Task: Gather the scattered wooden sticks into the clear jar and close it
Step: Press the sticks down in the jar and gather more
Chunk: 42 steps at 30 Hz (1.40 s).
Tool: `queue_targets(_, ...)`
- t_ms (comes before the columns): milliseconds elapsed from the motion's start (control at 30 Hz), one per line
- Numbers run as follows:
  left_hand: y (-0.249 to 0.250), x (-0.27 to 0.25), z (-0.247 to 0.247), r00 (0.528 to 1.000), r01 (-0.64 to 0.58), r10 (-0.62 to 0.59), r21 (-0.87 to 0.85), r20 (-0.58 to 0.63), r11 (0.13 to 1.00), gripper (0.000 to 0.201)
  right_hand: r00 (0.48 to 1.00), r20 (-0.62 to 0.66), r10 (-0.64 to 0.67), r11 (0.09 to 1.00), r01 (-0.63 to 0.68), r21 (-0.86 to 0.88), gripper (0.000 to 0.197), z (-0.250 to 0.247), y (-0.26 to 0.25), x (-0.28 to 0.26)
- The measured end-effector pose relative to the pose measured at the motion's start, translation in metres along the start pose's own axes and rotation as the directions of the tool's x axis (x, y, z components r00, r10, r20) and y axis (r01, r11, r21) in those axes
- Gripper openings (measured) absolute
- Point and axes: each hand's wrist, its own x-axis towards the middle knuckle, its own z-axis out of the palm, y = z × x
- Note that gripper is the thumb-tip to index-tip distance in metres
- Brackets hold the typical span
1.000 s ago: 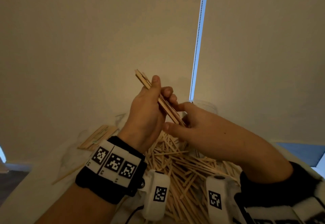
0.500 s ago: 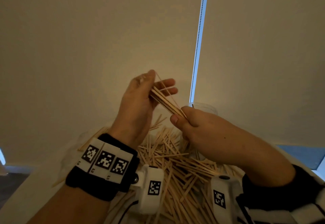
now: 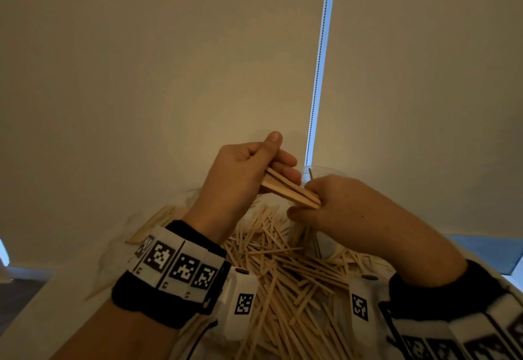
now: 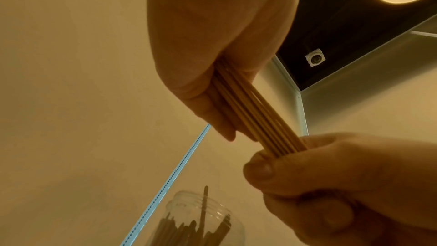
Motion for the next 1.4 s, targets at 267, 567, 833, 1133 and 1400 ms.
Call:
queue_targets(267, -0.003, -0.001, -0.009, 0.999, -0.021, 0.035, 0.414, -0.026, 0.91, 0.057, 0.997, -0.056, 0.051, 0.998, -0.049, 0.041, 0.024, 0.01, 0.001, 0.004)
queue_targets(567, -0.016, 0.004, -0.01, 0.985, -0.024, 0.09, 0.401, -0.147, 0.916, 0.058, 0.996, -0.086, -0.023, 1.0, 0.025, 0.014, 0.024, 0.0, 0.004, 0.002)
queue_targets(833, -0.013, 0.001, -0.003, 0.996, 0.03, -0.007, 0.263, -0.087, 0.964, 0.056, 0.913, -0.408, -0.024, 0.999, 0.009, -0.037, 0.024, 0.007, 0.0, 0.007)
queue_targets(1133, -0.023, -0.001, 0.004, 0.994, 0.054, -0.021, 0.316, -0.108, 0.947, 0.053, 0.984, -0.176, 0.034, 0.997, -0.044, -0.056, 0.045, -0.006, 0.008, 0.002)
queue_targets(1400, -0.028, 0.004, 0.008, 0.964, 0.126, -0.11, 0.051, -0.244, 0.991, 0.052, 0.944, -0.329, 0.012, 0.942, 0.1, 0.321, 0.039, -0.019, 0.014, 0.001)
